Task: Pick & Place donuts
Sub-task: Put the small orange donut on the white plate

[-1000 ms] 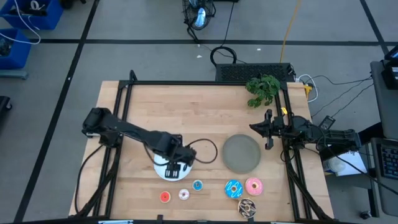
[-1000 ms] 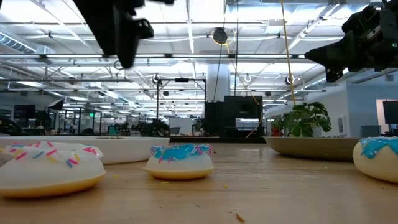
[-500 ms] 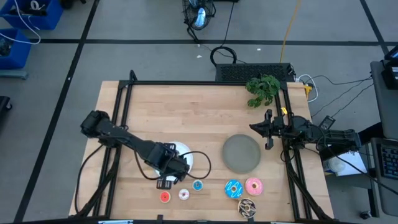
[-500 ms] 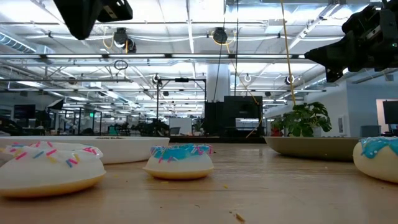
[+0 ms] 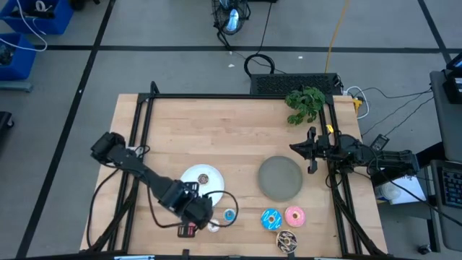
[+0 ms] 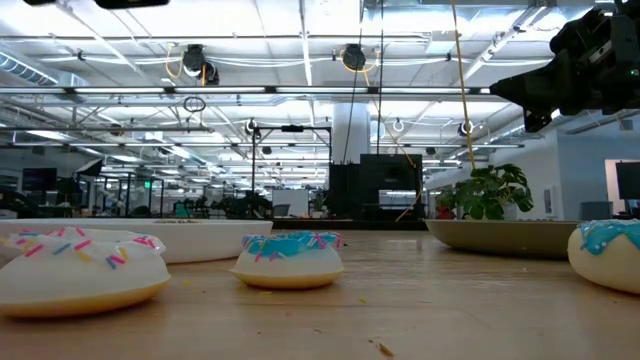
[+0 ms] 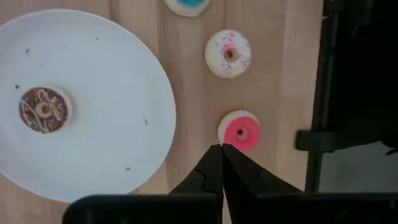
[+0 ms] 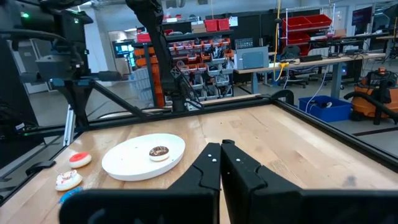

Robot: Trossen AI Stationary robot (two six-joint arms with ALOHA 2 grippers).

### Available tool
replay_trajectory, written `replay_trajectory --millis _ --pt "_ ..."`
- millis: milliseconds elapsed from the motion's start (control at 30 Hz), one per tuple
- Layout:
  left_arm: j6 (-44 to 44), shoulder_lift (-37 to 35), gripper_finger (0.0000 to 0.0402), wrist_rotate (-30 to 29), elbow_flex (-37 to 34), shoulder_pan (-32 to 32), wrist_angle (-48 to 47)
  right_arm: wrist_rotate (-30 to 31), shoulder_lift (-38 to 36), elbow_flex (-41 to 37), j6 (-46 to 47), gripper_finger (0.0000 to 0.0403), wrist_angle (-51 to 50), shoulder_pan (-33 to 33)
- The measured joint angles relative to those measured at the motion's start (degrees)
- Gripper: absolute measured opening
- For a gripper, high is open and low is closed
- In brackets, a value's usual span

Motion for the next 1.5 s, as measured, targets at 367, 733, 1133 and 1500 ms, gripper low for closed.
replay_trajectory --millis 367,733,1133,1500 --pt "-1.59 -0.01 0.0012 -1.27 0.00 -3.54 2.02 0.01 -0.02 0.00 0.00 0.0000 0.48 0.00" --pt "0.53 -0.01 0.0019 -3.29 -0.01 -2.83 1.99 0.00 -0.02 -0.02 0.00 0.0000 0.83 -0.01" --pt "-0.03 5.57 0.0017 -1.17 -2.49 -4.53 6.83 0.00 -0.02 0.00 0.00 0.0000 0.79 0.00" --pt "-2.11 9.39 0.0035 0.32 -2.51 -5.26 5.87 0.00 -0.02 -0.01 0.00 0.0000 0.93 -0.01"
